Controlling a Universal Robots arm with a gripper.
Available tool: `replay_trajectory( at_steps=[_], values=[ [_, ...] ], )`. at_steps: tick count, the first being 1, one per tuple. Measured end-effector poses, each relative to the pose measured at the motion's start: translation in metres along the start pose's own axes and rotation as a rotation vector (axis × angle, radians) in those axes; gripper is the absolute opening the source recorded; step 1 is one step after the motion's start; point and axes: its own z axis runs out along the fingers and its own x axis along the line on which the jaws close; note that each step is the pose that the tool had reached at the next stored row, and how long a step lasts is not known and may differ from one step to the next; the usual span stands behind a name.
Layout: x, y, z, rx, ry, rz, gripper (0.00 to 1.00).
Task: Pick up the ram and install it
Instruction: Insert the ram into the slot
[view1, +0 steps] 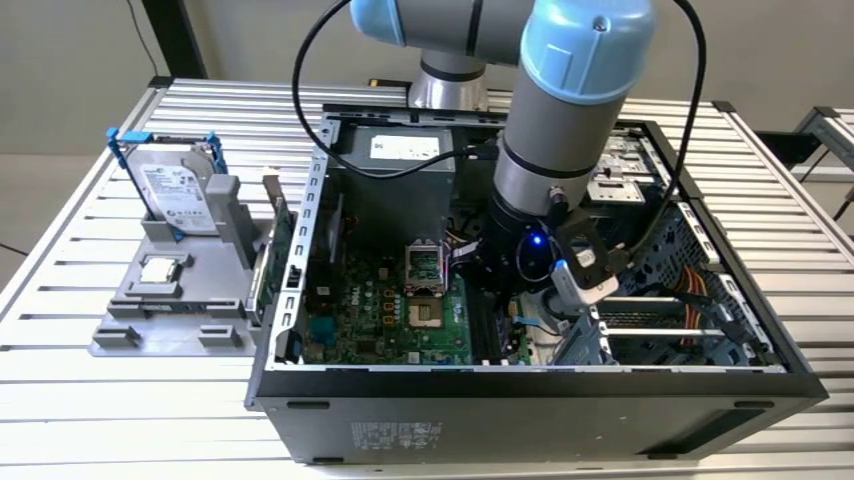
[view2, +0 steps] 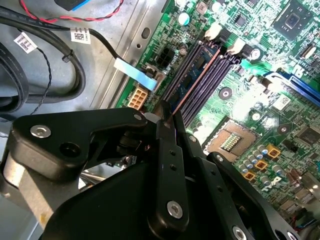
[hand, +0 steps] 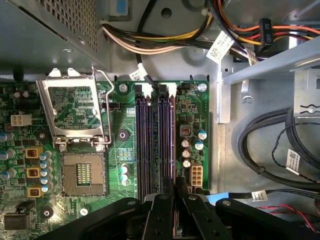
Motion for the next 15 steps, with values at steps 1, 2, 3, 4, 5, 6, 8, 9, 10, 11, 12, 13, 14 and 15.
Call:
replay_trajectory(
  at_steps=[1, 2, 3, 4, 5, 6, 8, 9, 10, 11, 12, 13, 14, 15],
  values=[
    [-0.0001, 0.0000, 0.0000, 0.0001, 0.0000, 0.000, 0.00],
    [-0.0003, 0.0000, 0.0001, 0.0001, 0.0000, 0.000, 0.00],
    [-0.0006, 0.0000, 0.0002, 0.0000, 0.0000, 0.000, 0.00],
    [-0.0006, 0.0000, 0.0003, -0.0001, 0.0000, 0.000, 0.00],
    [-0.0006, 0.0000, 0.0004, -0.0002, 0.0000, 0.000, 0.00],
    [-0.0006, 0.0000, 0.0008, -0.0007, 0.0000, 0.000, 0.00],
    [-0.0006, 0.0001, 0.0026, -0.0017, 0.0000, 0.000, 0.00],
    [-0.0006, 0.0001, 0.0033, -0.0021, 0.0001, 0.000, 0.00],
    [-0.0005, 0.0000, 0.0039, -0.0026, 0.0002, 0.000, 0.00],
    [-0.0005, 0.0000, 0.0044, -0.0029, 0.0002, 0.000, 0.00],
    [-0.0005, 0.0000, 0.0051, -0.0033, 0.0002, 0.000, 0.00],
    [-0.0005, 0.0000, 0.0053, -0.0034, 0.0003, 0.000, 0.00],
    [-0.0005, 0.0000, 0.0054, -0.0036, 0.0002, 0.000, 0.00],
    [-0.0005, 0.0001, 0.0054, -0.0037, 0.0002, 0.000, 0.00]
  ],
)
